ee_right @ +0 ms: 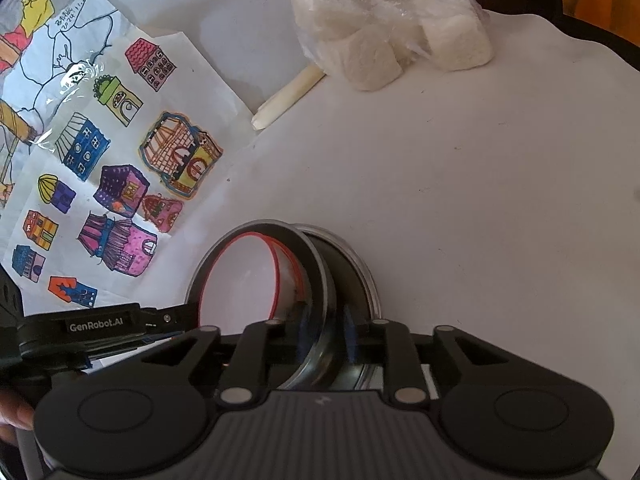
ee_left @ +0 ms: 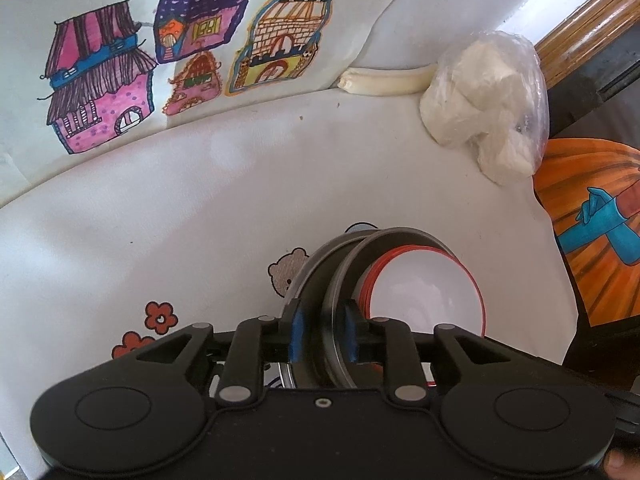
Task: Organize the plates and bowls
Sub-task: 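Lower the steel bowl onto the steel plate stack with both tools, then open both tools to release the steel bowl rim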
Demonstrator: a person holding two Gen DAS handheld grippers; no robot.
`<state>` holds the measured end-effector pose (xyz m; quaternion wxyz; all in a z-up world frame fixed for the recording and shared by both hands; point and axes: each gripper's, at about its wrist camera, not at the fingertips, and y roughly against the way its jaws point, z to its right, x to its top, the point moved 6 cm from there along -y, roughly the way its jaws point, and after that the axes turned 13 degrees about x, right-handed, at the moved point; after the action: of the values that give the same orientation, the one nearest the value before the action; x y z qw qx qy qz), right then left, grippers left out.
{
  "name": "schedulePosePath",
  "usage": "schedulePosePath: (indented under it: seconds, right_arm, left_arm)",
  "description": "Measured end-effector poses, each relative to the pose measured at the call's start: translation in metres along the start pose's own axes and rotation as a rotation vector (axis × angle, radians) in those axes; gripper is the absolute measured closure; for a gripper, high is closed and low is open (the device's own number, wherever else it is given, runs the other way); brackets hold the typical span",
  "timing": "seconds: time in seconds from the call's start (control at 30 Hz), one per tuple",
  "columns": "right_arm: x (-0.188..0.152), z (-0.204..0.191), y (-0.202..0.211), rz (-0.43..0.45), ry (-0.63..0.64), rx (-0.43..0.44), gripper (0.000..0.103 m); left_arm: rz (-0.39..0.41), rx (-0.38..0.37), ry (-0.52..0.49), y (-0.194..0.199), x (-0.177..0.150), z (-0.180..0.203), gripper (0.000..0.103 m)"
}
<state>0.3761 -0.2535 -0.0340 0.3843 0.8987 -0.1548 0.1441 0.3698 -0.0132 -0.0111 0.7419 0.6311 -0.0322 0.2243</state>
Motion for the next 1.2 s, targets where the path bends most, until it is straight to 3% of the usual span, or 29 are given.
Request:
schedulePosePath:
  seconds: [0.1, 0.43, 0.5, 0.8, 0.9, 0.97, 1.2]
  right_arm:
    - [-0.001, 0.000, 0.003, 0.002, -0.001, -0.001, 0.076]
    - [-0.004, -0.003, 0.014, 0.037, 0.025, -0.023, 0.064]
    - [-0.005, -0.003, 0.016, 0.043, 0.026, -0.025, 0.059]
    - [-0.016, -0.008, 0.030, 0.067, 0.013, -0.005, 0.042]
    - [-0.020, -0.014, 0.038, 0.086, 0.026, -0.002, 0.032]
    - [-0.023, -0.017, 0.044, 0.101, 0.038, 0.000, 0.018]
    - [-0.032, -0.025, 0.061, 0.149, 0.073, 0.009, 0.004]
  left_arm:
    - [0.012, 0.019, 0.003, 0.003, -0.001, -0.002, 0.068]
    - [0.029, 0.007, 0.008, 0.013, -0.008, -0.008, 0.053]
    - [0.040, -0.014, 0.013, 0.017, -0.009, -0.009, 0.040]
    - [0.078, -0.024, 0.004, 0.036, -0.020, -0.011, 0.029]
    - [0.090, -0.025, 0.006, 0.044, -0.025, -0.013, 0.024]
    - [0.103, -0.028, 0.004, 0.050, -0.028, -0.014, 0.022]
    - [0.173, -0.020, -0.016, 0.071, -0.039, -0.013, 0.011]
